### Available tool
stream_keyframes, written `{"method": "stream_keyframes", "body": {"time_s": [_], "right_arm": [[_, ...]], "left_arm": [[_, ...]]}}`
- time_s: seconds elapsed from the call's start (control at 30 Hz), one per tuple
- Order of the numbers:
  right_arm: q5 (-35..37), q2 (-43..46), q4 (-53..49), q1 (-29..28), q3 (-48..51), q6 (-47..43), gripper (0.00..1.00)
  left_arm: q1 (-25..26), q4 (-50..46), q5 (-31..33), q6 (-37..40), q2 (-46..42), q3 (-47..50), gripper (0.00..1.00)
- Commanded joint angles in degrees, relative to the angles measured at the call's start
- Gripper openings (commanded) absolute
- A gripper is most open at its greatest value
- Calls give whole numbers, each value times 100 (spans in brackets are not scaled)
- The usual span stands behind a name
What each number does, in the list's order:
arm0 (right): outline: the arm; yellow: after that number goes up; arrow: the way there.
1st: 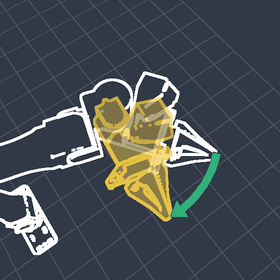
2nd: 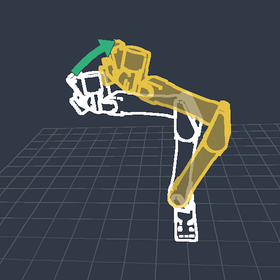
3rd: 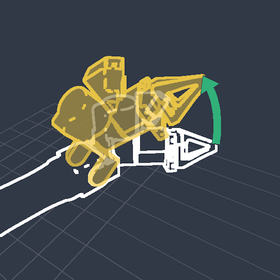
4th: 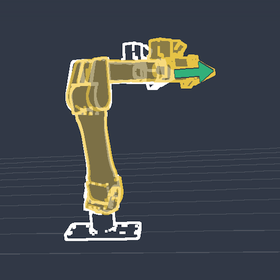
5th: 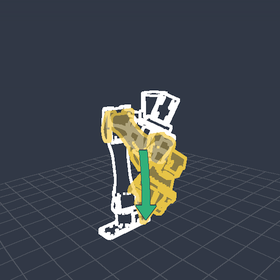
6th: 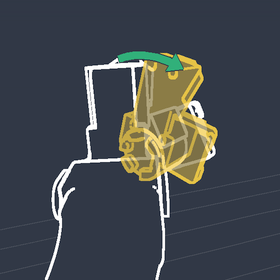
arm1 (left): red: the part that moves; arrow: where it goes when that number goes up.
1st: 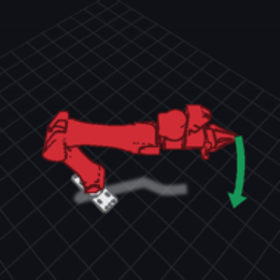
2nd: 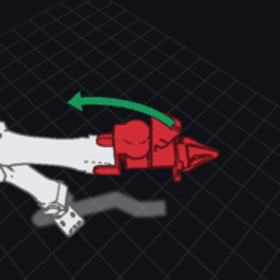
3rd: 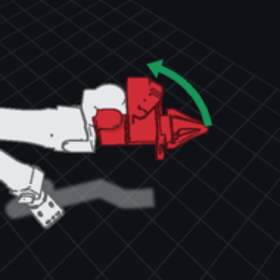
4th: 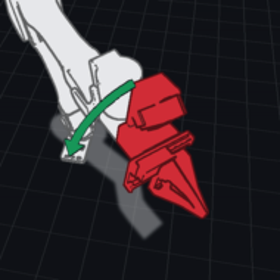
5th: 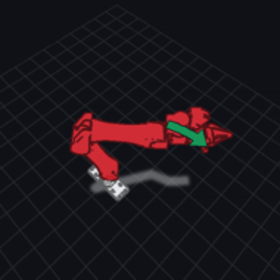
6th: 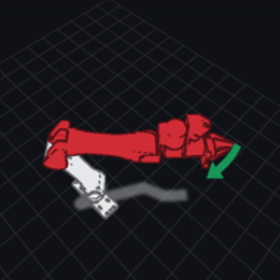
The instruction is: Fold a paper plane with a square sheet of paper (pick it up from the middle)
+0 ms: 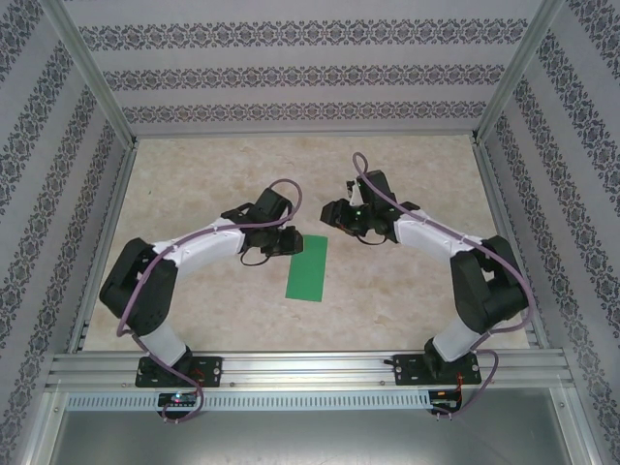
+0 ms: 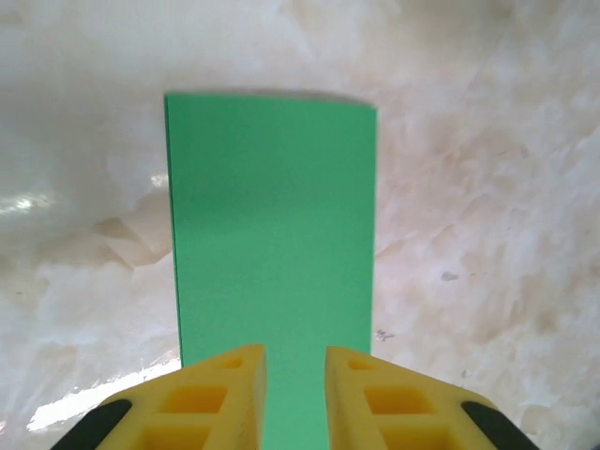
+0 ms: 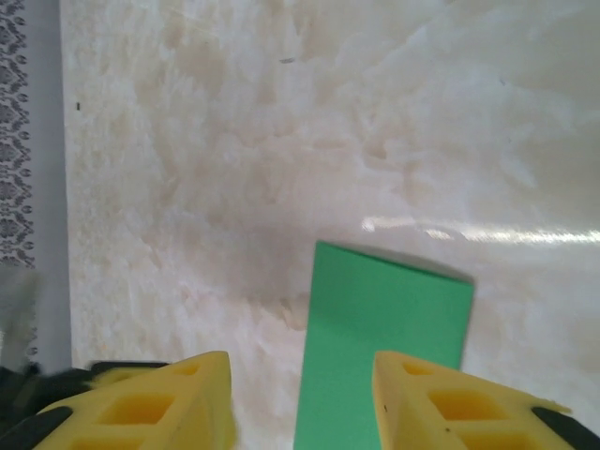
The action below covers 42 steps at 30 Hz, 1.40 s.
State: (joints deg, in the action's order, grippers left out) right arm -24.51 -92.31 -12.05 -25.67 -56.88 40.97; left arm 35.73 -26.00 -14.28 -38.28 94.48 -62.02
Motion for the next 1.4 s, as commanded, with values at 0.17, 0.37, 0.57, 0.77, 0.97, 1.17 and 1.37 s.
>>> {"method": "stream_keyframes", "body": {"time_s": [0.17, 0.37, 0.57, 0.77, 0.97, 1.17, 1.37], "right_arm": [[608, 163, -108, -713, 793, 305, 43], [632, -15, 90, -878, 991, 498, 43], [465, -237, 229, -878, 896, 468, 37], [377, -555, 308, -869, 758, 482, 35], [281, -795, 468, -855, 703, 475, 32], [43, -993, 696, -778, 646, 399, 31], [-177, -1158, 689, -676, 431, 245, 28]], "left_arm": [[-10, -3, 659, -179, -473, 531, 30], [-140, 213, 286, -301, -383, 640, 35], [-197, 356, -114, -381, -125, 561, 37], [-192, 411, -213, -437, 18, 592, 37], [-195, 411, -239, -440, 104, 654, 38], [-203, 472, -316, -472, 227, 649, 40], [-206, 534, -373, -513, 321, 620, 40]]}}
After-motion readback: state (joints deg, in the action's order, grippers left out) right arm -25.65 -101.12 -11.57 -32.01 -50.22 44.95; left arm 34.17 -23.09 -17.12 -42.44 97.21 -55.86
